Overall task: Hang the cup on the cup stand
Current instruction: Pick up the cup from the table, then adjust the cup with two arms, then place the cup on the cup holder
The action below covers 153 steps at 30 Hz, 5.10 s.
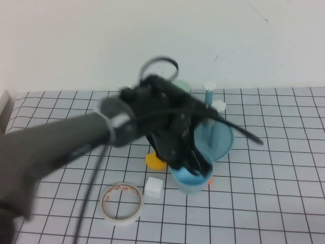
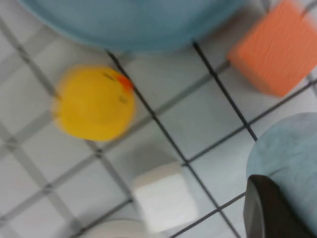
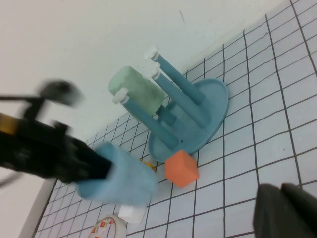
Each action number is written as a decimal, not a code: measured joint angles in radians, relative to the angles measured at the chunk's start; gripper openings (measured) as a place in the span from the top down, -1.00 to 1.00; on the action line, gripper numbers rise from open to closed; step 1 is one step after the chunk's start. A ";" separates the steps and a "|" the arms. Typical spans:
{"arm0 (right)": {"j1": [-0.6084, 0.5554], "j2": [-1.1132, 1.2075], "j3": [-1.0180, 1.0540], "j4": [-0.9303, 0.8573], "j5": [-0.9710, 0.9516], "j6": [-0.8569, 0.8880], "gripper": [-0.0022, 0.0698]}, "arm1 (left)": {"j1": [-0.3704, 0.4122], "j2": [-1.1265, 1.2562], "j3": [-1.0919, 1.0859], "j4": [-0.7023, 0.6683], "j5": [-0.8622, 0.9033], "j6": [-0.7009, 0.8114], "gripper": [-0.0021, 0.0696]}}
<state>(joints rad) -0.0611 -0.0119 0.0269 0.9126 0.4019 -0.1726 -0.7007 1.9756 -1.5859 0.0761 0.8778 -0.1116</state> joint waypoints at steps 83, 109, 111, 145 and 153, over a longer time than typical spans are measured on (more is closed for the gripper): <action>0.434 1.361 -1.002 0.779 0.239 -0.437 -0.76 | 0.054 -0.796 0.978 -0.165 -1.698 0.533 0.91; 0.590 1.580 -1.246 0.793 0.204 -0.437 -0.75 | 0.054 -0.795 0.981 -0.220 -1.697 0.531 0.91; 0.590 1.580 -1.246 0.793 0.204 -0.437 -0.70 | 0.054 -0.795 0.981 -0.220 -1.697 0.531 0.91; 0.568 1.583 -1.351 0.793 0.072 -0.918 -0.68 | 0.054 -0.970 0.983 -0.210 -1.392 0.523 -0.31; 0.555 1.583 -1.356 0.797 -0.214 -1.352 -0.68 | 0.060 -1.187 0.983 -0.399 -0.994 0.611 0.49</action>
<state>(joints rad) 0.4935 1.5706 -1.3289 1.7093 0.1877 -1.5249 -0.6404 0.7887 -0.6029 -0.3228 -0.1157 0.4994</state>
